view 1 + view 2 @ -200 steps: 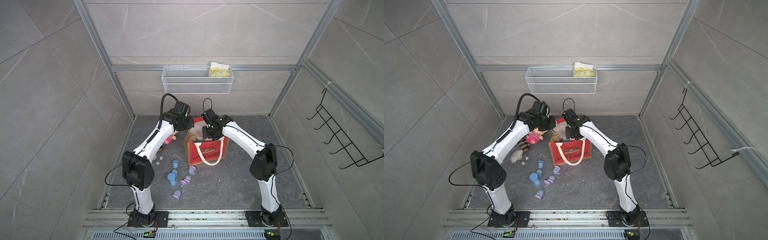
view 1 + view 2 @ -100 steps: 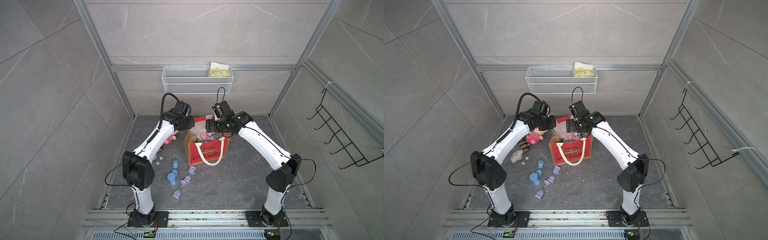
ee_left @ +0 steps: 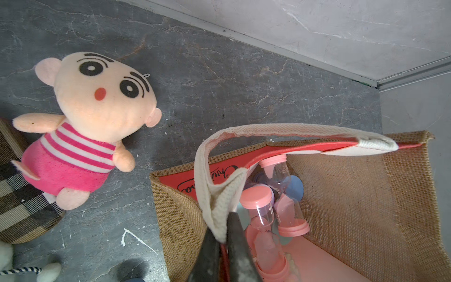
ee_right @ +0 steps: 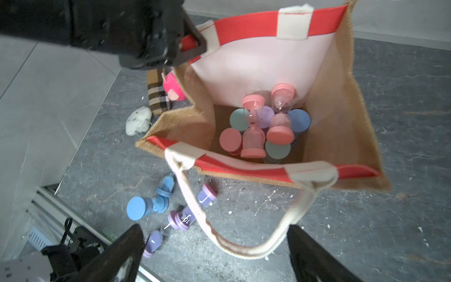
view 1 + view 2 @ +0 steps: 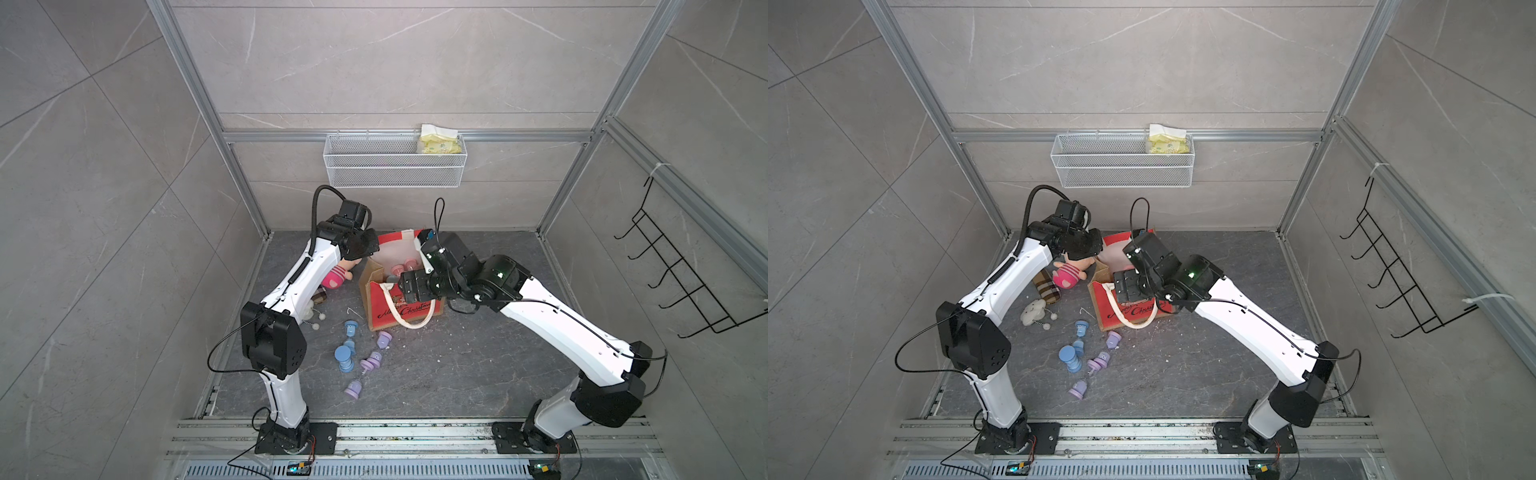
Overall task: Put the hourglass into the canvas bag
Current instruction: Place the hourglass in the canvas bag, then pick up the hourglass from the center of the board.
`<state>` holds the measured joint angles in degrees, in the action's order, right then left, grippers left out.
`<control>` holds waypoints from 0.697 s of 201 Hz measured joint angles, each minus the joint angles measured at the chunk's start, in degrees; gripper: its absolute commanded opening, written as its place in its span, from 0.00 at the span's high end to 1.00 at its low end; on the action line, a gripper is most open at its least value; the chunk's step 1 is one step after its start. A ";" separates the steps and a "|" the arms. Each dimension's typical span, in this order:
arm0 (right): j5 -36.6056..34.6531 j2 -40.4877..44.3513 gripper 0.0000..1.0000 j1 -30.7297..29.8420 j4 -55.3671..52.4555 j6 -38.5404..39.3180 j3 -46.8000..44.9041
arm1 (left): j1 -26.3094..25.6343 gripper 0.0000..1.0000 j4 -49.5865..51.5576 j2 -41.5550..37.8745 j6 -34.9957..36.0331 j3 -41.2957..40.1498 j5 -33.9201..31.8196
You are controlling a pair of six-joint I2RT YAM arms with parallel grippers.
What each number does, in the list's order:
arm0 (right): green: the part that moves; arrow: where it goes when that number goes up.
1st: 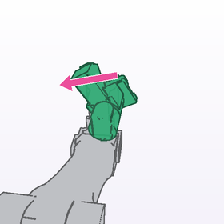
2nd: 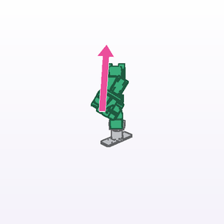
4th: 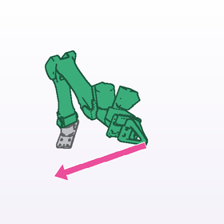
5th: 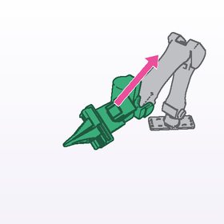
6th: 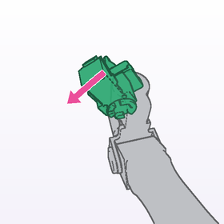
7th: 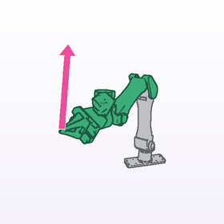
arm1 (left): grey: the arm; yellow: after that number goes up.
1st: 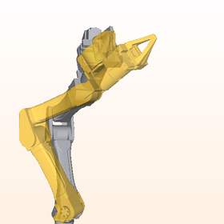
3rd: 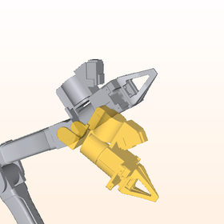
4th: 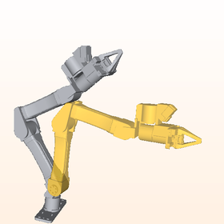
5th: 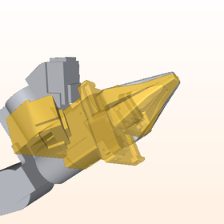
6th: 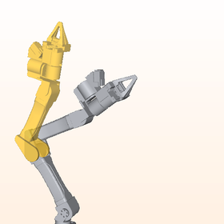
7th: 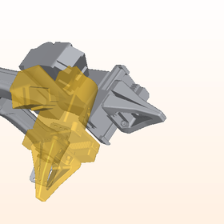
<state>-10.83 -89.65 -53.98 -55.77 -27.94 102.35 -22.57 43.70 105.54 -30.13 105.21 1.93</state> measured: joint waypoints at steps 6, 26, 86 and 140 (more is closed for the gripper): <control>-0.63 0.39 0.05 -1.51 -0.17 -0.63 -0.63 | 0.00 1.00 0.02 0.00 0.00 0.00 0.04; -2.40 1.79 0.04 -5.79 -0.24 -3.37 -4.24 | 0.00 1.00 0.00 0.00 0.00 0.00 0.13; -2.89 -1.49 0.03 -15.58 3.34 -12.46 -14.95 | 0.02 1.00 -0.26 -0.04 -0.02 -0.35 0.22; -3.43 -8.48 0.04 -16.79 11.56 -18.93 -20.00 | 0.09 1.00 -1.79 -1.27 -0.11 -2.29 1.31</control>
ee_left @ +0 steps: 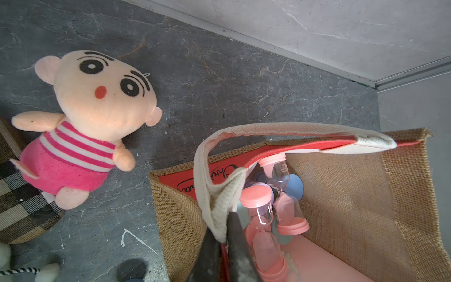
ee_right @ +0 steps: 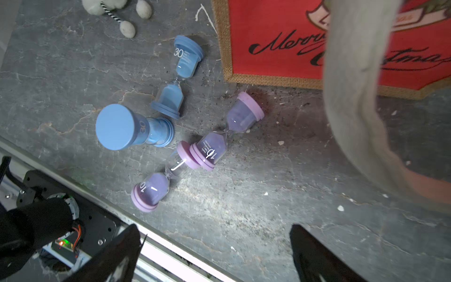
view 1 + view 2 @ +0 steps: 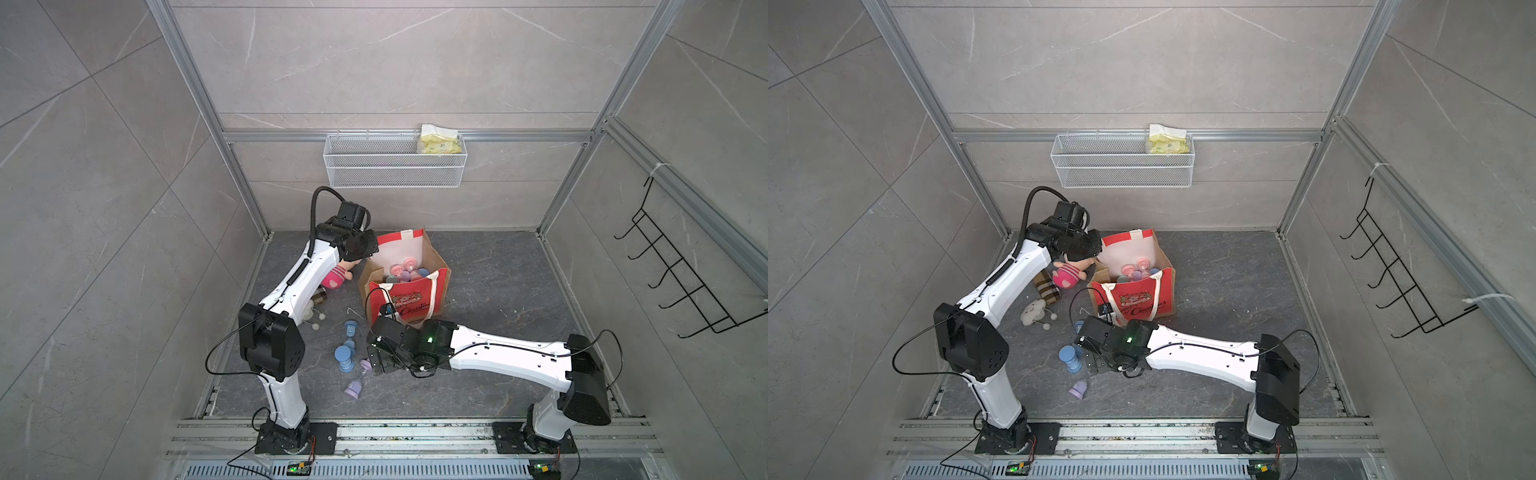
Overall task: Put the hourglass into the canvas bag
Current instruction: Pick up the hourglass from the center of the board.
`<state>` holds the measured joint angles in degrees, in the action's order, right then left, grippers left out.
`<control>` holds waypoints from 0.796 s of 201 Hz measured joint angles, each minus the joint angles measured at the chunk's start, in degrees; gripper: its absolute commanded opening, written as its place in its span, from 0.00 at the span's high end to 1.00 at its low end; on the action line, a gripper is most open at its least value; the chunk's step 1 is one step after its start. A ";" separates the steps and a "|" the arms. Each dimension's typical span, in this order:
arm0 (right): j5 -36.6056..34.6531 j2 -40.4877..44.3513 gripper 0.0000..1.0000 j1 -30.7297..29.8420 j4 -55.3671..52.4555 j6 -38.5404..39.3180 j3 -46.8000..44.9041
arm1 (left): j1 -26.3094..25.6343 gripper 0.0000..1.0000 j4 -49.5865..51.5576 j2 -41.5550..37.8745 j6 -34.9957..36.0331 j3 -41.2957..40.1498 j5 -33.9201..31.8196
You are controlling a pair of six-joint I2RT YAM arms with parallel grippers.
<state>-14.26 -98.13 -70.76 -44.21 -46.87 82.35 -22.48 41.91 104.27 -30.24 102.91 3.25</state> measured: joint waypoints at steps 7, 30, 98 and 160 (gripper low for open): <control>-0.17 -0.55 0.05 0.00 1.03 -0.76 -0.55 | 0.00 1.00 -0.09 -0.09 -0.04 -0.11 0.13; -1.22 -2.12 0.05 0.00 4.28 -2.82 -1.90 | 0.02 1.00 -0.39 -0.22 -0.24 -0.46 0.13; -4.46 -10.16 0.10 0.00 7.21 -6.32 -0.31 | 0.02 1.00 -1.68 -1.40 -0.35 -2.51 -0.20; -6.01 -16.72 0.15 0.02 5.95 -8.92 5.60 | 0.02 1.00 -2.10 -1.62 -0.37 -2.89 -0.17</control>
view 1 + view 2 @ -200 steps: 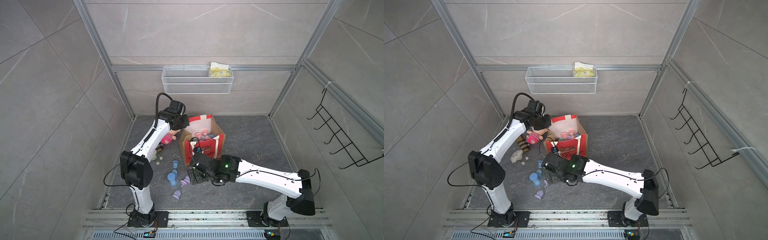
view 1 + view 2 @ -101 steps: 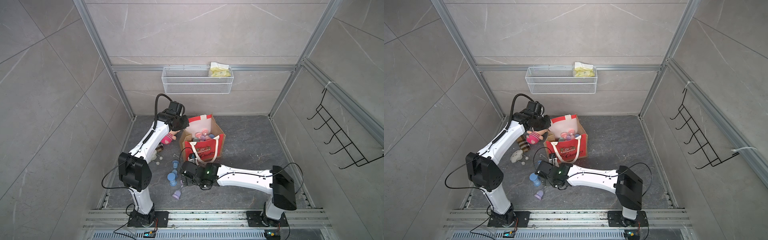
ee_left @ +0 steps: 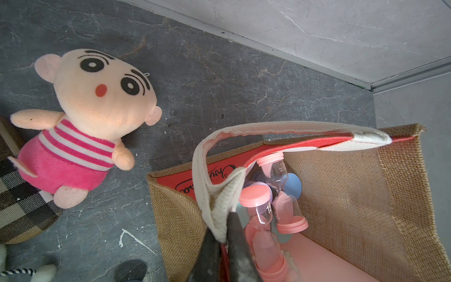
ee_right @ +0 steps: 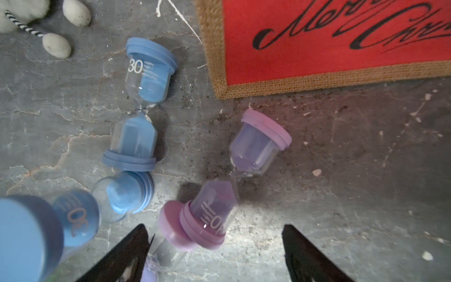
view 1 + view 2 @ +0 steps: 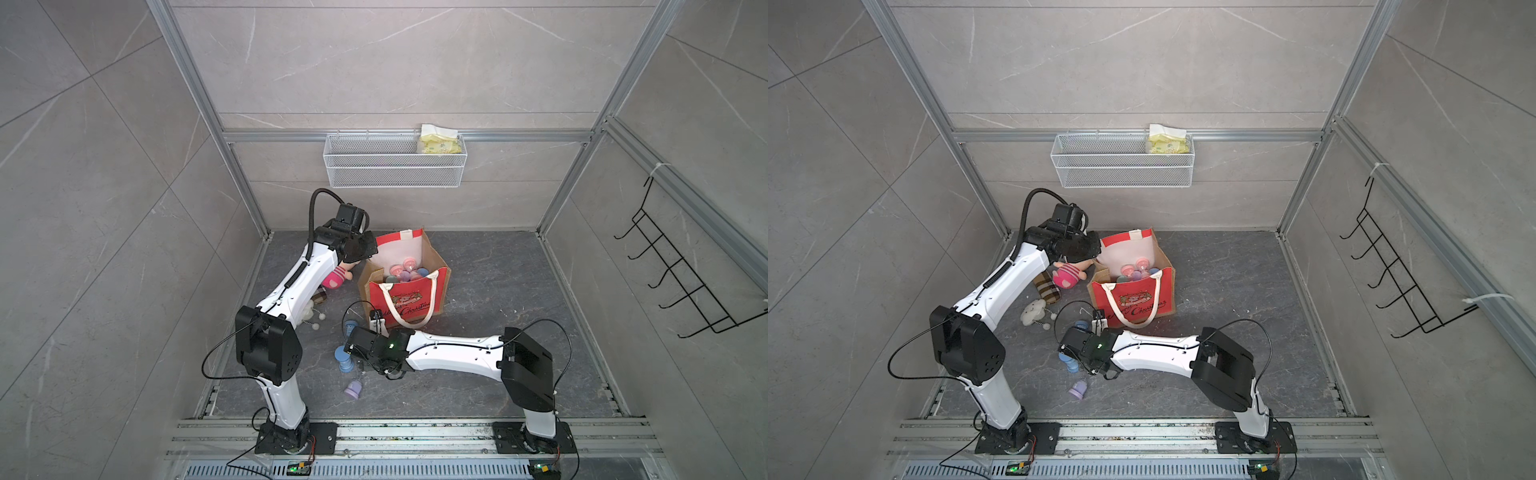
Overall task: Put the hourglass into the canvas bag
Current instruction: Pick up the hourglass from the center of the board.
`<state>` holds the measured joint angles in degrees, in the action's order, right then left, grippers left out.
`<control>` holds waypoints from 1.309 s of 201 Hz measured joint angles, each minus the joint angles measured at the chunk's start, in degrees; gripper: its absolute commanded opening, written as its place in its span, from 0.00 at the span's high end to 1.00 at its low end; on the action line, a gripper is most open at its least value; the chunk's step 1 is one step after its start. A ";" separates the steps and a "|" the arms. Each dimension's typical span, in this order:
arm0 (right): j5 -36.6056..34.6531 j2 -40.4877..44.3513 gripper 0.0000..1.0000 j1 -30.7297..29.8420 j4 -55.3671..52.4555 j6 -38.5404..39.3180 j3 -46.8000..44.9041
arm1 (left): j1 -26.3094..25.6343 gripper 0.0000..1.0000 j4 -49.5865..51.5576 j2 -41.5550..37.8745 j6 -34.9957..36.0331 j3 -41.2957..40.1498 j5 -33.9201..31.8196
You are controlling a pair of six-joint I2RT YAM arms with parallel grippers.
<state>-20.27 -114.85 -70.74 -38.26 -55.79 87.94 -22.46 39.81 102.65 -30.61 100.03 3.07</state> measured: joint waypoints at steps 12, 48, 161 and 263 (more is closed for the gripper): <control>-0.35 -1.62 0.16 0.04 -0.57 -0.79 1.42 | 0.00 1.00 0.00 0.00 -0.02 0.00 0.00; -1.22 -4.15 0.18 1.03 -2.19 -3.06 3.13 | 0.00 1.00 -0.02 0.00 -0.02 0.00 0.02; -1.66 -9.03 0.29 2.25 -4.96 -5.25 2.60 | 0.00 1.00 -0.04 0.00 -0.22 0.00 0.57; -0.26 -6.75 0.47 2.21 -4.96 -6.19 -0.59 | 0.02 1.00 -0.20 0.00 -0.72 0.00 1.57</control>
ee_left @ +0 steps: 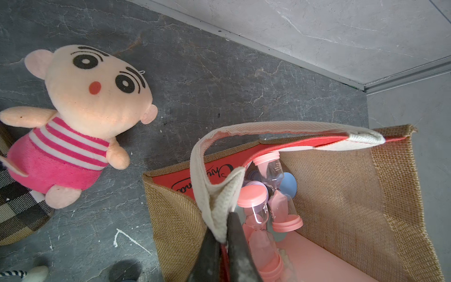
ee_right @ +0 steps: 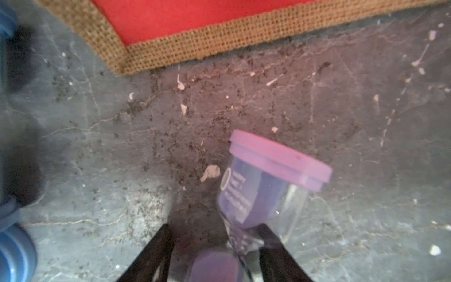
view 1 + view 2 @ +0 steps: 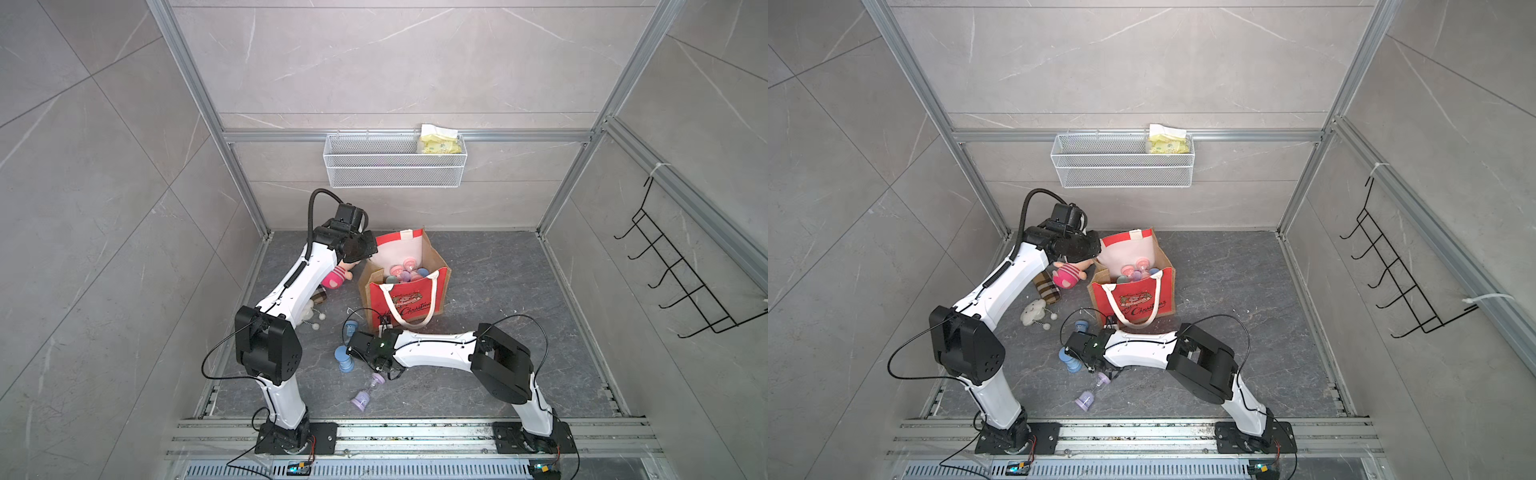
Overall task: Put the hourglass into the canvas bag
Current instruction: Pick up the hourglass from the center of the board.
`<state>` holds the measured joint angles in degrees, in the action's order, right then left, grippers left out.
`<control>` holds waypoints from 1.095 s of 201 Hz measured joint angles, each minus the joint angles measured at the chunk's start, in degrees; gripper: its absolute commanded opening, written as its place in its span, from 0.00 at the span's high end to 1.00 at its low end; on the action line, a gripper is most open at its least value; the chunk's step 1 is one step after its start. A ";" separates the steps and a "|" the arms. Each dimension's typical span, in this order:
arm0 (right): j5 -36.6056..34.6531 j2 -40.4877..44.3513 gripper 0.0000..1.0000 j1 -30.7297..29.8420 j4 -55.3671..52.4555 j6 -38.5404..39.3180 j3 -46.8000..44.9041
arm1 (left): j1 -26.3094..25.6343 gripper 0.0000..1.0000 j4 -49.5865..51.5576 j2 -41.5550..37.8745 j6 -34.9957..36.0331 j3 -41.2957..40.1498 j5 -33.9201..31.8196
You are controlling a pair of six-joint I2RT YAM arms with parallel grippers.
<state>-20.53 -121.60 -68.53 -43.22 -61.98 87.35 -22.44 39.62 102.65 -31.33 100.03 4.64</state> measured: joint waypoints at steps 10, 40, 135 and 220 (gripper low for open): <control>0.22 0.00 0.49 0.02 0.09 0.00 0.00 | 0.00 1.00 0.00 0.00 0.00 -0.02 0.00; 0.37 0.00 0.58 0.13 0.22 -0.02 0.00 | 0.00 1.00 0.00 0.00 0.00 0.00 0.00; 0.81 4.04 0.84 1.95 0.55 0.87 -3.23 | 0.00 1.00 -0.04 0.00 -0.20 0.00 0.26; 5.66 19.34 0.94 2.29 5.35 6.16 -15.15 | 0.00 1.00 -0.15 0.02 -0.50 0.15 0.57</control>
<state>-14.87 -102.26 -66.24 -37.87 -55.81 72.20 -22.44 39.46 102.67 -31.83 100.18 5.21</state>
